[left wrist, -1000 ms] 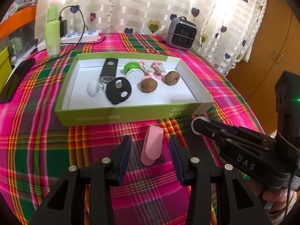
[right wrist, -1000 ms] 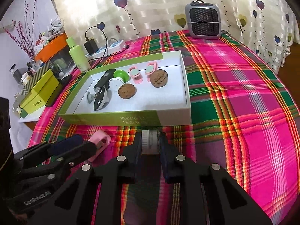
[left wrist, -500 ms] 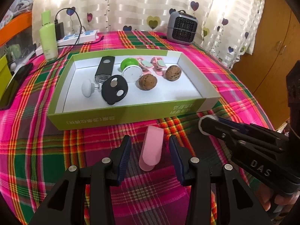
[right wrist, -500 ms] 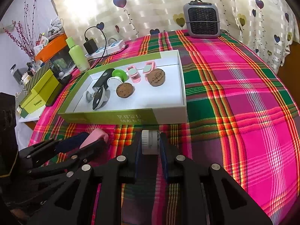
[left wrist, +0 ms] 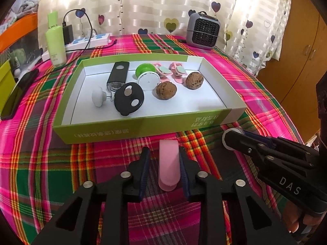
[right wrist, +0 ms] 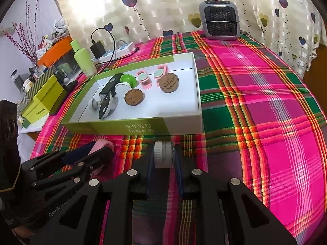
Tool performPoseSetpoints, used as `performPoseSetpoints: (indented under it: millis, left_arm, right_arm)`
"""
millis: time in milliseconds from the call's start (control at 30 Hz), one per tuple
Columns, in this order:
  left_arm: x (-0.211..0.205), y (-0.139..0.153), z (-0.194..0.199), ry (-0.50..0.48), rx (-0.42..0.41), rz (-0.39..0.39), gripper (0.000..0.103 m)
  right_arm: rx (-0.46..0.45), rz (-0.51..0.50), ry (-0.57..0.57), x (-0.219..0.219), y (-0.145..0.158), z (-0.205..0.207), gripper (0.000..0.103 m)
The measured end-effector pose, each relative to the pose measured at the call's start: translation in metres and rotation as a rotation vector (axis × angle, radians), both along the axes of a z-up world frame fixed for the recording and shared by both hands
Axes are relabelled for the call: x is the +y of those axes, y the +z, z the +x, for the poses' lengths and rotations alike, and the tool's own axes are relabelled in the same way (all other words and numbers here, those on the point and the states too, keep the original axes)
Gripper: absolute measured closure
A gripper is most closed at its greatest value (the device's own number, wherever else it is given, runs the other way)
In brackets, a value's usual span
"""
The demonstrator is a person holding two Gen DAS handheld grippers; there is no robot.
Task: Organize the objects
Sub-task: 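Lift the pink piece and white cap toward the box with both grippers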
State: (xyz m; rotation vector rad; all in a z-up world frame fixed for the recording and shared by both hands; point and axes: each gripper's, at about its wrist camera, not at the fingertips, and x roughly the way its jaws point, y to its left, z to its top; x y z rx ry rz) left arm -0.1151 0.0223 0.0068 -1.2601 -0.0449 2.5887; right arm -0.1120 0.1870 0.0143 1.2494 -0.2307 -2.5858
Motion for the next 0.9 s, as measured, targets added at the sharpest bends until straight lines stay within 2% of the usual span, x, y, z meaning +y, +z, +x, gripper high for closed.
performPoseSetpoints:
  millis: [167,900]
  left_arm:
    - [-0.0016,-0.0003,-0.0004,0.004,0.000,-0.001,0.087]
    - [-0.0102,0.0080,0.0060,0.035,0.024,0.015,0.087]
  right_arm:
    - [-0.001,-0.001,0.000,-0.0003,0.0003,-0.0003,0.083]
    - [0.024,0.001,0.027,-0.0071,0.0061,0.0056,0.083]
